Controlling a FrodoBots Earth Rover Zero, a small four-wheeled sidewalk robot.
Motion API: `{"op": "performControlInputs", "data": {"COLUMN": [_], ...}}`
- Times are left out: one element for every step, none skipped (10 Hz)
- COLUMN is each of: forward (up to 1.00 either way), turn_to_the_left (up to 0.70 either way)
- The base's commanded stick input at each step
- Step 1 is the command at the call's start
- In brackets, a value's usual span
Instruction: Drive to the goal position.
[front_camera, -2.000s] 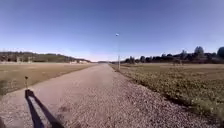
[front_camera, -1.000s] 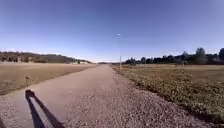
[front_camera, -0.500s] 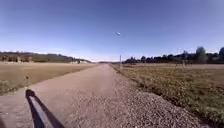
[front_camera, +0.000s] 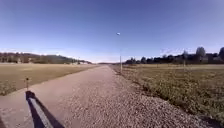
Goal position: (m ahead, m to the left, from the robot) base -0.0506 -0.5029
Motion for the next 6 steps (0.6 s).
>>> {"op": "performControlInputs", "data": {"forward": [0.50,0.50,0.50,0.50,0.50,0.50], "turn_to_the_left": [0.00,0.00,0.00,0.00,0.00,0.00]}}
